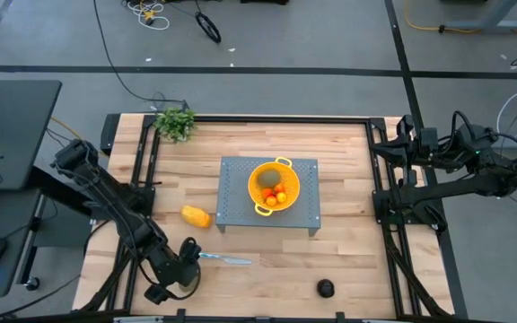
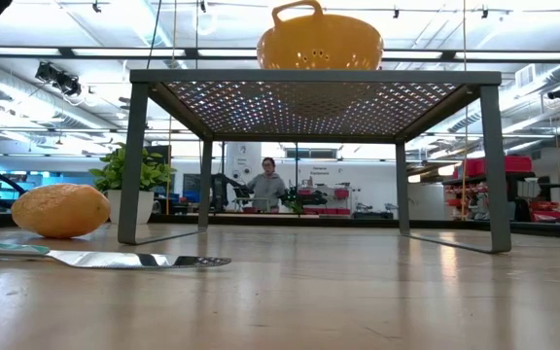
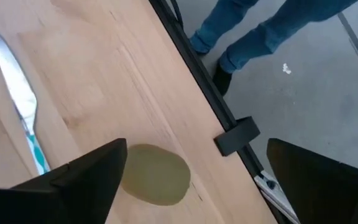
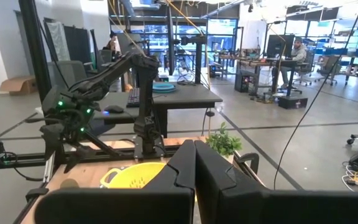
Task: Pick & Place Fruit
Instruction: Put the kiwi into the strainer bowl on the shelf
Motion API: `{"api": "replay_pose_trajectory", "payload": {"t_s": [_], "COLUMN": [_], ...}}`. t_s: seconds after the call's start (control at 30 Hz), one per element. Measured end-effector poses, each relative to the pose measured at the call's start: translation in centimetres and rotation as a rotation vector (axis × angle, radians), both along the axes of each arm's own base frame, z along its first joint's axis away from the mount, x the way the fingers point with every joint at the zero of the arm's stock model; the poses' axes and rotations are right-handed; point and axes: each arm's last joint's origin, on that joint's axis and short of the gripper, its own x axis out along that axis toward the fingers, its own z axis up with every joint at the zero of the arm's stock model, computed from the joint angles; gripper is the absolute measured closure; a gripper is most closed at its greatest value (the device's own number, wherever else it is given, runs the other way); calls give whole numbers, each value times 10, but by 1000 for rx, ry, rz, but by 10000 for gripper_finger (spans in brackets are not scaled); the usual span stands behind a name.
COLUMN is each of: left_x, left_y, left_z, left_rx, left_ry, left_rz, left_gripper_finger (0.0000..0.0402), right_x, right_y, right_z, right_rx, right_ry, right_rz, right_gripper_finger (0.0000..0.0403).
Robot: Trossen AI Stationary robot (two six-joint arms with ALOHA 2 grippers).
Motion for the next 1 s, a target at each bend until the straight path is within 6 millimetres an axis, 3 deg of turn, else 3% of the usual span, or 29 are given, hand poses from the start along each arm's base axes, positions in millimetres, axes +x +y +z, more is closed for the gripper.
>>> {"api": "replay_pose_trajectory", "payload": {"t_s": [0.57,0.83,1.0], "left_x": [-4,-3,-1], "left_y": [-16,-15,-15], "left_z": [-18,6,18], "left_rx": [81,184,172], "left_ry": [56,47,59], "left_rz": [42,22,108], "left_gripper_finger": [21,22,22], "right_x": [0,0,0], "right_y": [0,-1,-1], "right_z": [0,0,0], "right_rx": [75,81,78], "right_ry": [-9,-11,-10], "right_rz": [0,-22,-24], "right_gripper_finger": [401,400,400]}}
